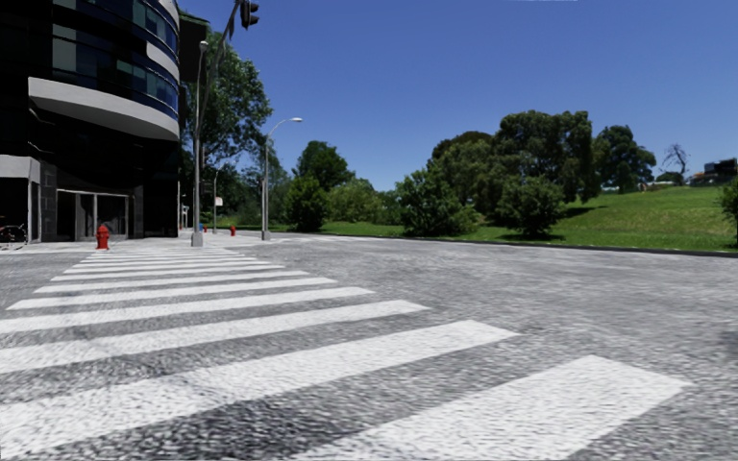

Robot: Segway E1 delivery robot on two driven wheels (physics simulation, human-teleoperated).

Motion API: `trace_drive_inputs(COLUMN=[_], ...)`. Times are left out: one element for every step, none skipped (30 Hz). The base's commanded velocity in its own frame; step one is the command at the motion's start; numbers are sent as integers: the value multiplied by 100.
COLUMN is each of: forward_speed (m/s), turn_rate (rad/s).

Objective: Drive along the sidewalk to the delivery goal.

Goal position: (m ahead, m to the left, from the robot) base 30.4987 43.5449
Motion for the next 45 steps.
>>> trace_drive_inputs(forward_speed=[132, 131, 131, 131, 131, 131, 131, 131, 131, 131, 131, 131, 131, 131, 131, 131, 131, 131, 131, 131, 131, 131, 131, 131, 131, 131, 131, 131, 131, 131, 131, 131, 131, 131, 131, 131, 131, 131, 131, 131, 131, 132, 200, 200, 200], turn_rate=[53, 53, 53, 53, 53, 53, 53, 53, 53, 53, 53, 53, 53, 53, 53, 53, 53, 53, 53, 53, 53, 53, 53, 53, 53, 53, 53, 40, 0, 0, 0, 0, 0, 0, 0, 0, 0, 0, 0, 0, 0, 0, 0, 0, 0])
